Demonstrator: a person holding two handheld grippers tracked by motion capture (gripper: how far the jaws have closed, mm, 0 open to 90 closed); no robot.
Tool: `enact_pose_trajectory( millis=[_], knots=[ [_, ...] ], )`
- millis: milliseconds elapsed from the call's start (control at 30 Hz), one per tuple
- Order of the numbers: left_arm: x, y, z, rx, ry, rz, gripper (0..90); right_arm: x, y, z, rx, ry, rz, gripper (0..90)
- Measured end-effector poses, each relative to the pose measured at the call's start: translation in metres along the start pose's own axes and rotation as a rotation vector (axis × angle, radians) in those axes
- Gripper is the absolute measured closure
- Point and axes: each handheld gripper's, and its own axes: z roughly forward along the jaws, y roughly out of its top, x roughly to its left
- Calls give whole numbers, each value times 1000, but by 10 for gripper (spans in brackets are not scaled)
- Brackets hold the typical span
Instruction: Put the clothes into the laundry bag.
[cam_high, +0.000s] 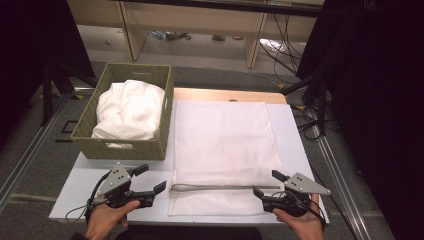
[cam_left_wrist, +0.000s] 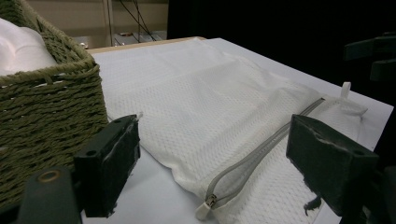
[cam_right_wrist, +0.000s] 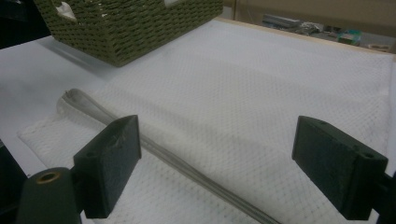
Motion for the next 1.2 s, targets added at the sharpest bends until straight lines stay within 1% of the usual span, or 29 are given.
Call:
enact_pose_trajectory(
  millis=[33, 67, 167, 200, 233, 300, 333, 400, 433, 467, 500, 533, 633, 667, 700, 733, 767, 800, 833, 867, 900, 933, 967, 1033, 1067, 1100, 1133, 1167, 1200],
  knots=[
    [0, 0, 0, 0, 0, 0, 170, 0, -1, 1, -4, -3, 11, 164],
    [2, 1, 1, 12, 2, 26, 170, -1, -1, 1, 8, 15, 11, 164],
    [2, 0, 1, 20, 8, 16, 170, -3, -2, 0, -5, -1, 6, 164],
    [3, 0, 1, 22, 8, 28, 170, -4, -2, 0, -4, -7, 11, 162],
    [3, 0, 1, 22, 8, 28, 170, -4, -2, 0, -2, -9, 11, 162],
    [3, 0, 1, 27, 10, 19, 170, -5, -2, 0, 6, -8, 10, 162],
    [2, 0, 2, 28, 17, 1, 171, -4, -2, 0, 6, -5, 12, 162],
    [3, 0, 2, 30, 17, 0, 171, -4, -3, 0, 9, -3, 8, 162],
    [3, 0, 2, 33, 14, 13, 170, -3, -3, 1, 16, 14, 22, 161],
    [4, 0, 2, 35, 9, 19, 170, -1, -3, 2, 12, 3, 18, 161],
    [3, 0, 1, 45, 15, 25, 171, -1, -2, 1, 27, 4, -5, 161],
    [3, 0, 1, 43, 15, 26, 170, 0, -1, 1, 34, 6, -15, 160],
    [3, 0, 0, 38, 15, 33, 171, 2, -1, 3, 39, 18, -17, 161],
    [2, 0, 0, 42, 12, 33, 171, 2, -1, 4, 30, 5, -21, 161],
    [3, -1, -1, 51, 12, 39, 171, 1, 1, 6, 47, 25, -46, 162],
    [3, -2, -1, 53, 19, 24, 171, 3, 2, 6, 66, 13, -20, 168],
    [4, -2, -1, 56, 25, 28, 171, 1, 3, 10, 58, 21, -53, 188],
    [5, -2, 0, 50, 22, 18, 171, 0, 3, 11, 82, 30, -44, 226],
    [5, -2, 0, 50, 22, 18, 171, 0, 3, 11, 82, 30, -44, 226],
    [6, -3, 0, 72, 30, 26, 173, -3, 4, 15, 98, 30, -85, 271],
    [6, -3, 0, 76, 30, 26, 173, -5, 5, 19, 115, 22, -100, 271],
    [7, -3, 0, 80, 28, 26, 172, -5, 6, 23, 135, 35, -101, 272],
    [7, -3, 0, 80, 28, 26, 173, -5, 6, 23, 135, 35, -101, 272],
    [6, -3, 0, 79, 31, 25, 175, -6, 8, 34, 162, 60, -126, 323],
    [5, -4, 1, 90, 36, 13, 179, -4, 10, 42, 185, 83, -157, 363],
    [5, -4, 1, 90, 36, 13, 179, -2, 11, 46, 200, 96, -177, 396],
    [7, -3, 1, 97, 40, 28, 179, -1, 12, 51, 212, 109, -208, 425],
    [7, -3, 2, 91, 39, 12, 180, 2, 13, 55, 233, 120, -230, 450],
    [7, -4, 2, 94, 45, 7, 181, 4, 13, 60, 255, 125, -256, 466]
  ],
)
